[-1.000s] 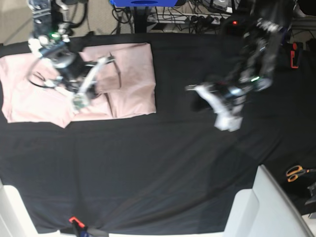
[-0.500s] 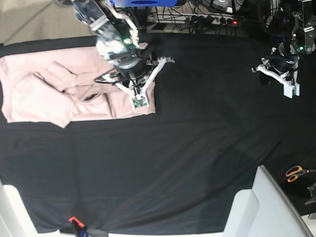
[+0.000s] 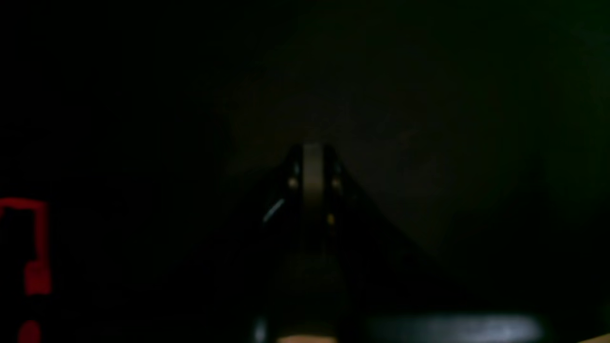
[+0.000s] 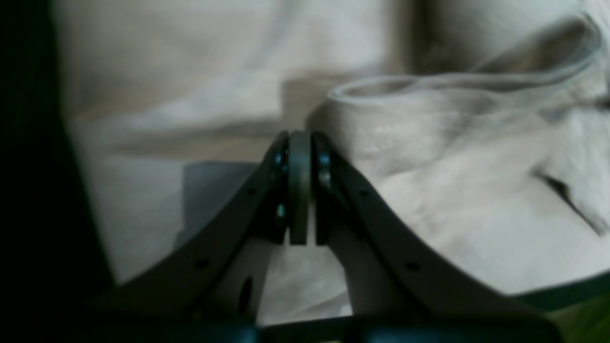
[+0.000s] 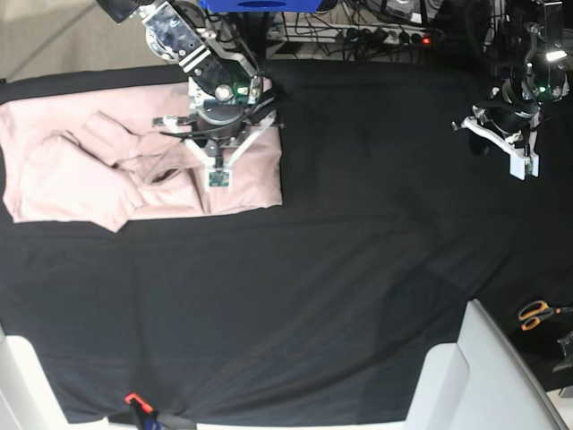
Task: Fold the T-shirt properly
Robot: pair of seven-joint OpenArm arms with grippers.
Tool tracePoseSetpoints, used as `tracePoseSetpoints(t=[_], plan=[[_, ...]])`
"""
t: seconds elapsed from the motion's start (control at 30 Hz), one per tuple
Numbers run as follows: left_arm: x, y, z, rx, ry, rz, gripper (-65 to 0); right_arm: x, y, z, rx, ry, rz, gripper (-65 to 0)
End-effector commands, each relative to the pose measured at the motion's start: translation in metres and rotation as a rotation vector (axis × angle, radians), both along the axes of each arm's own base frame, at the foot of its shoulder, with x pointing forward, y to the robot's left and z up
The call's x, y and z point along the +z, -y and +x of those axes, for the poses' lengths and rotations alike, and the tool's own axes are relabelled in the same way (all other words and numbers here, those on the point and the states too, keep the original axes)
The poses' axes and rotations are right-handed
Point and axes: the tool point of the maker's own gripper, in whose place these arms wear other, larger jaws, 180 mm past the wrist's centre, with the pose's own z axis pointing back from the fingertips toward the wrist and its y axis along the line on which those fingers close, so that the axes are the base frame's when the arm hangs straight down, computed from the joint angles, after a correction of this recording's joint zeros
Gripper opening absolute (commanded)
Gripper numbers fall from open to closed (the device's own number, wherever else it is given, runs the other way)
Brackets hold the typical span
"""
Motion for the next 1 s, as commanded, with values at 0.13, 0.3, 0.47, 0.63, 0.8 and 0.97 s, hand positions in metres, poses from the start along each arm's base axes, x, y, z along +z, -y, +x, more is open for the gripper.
tracePoseSetpoints(t=[0.13, 0.3, 0.47, 0.63, 0.8, 0.97], plan=[[0.005, -0.002, 0.005, -0.019, 0.024, 0.055, -65.0, 0.004, 0.03, 0.011, -0.048, 0.035, -0.043, -64.2], [0.005, -0.001, 0.004, -0.023, 0.023, 0.055, -65.0, 0.005, 0.062, 0.007, -0.131, 0.033, -0.061, -64.2], [0.007, -0.001, 0.011, -0.022, 0.036, 0.058, -65.0, 0.014, 0.083, -0.002, -0.192, 0.026, -0.052, -64.2], [0.008, 0.0, 0.014, -0.023, 0.042, 0.055, -65.0, 0.017, 0.104, -0.011, -0.272, 0.011, -0.051, -63.9], [0.008, 0.002, 0.015, -0.028, 0.044, 0.052, -65.0, 0.026, 0.132, -0.013, -0.362, 0.033, -0.058, -63.9], [0.008, 0.003, 0.015, -0.029, 0.045, 0.052, -65.0, 0.089, 0.2, 0.004, -0.476, 0.254, -0.118, -63.9]])
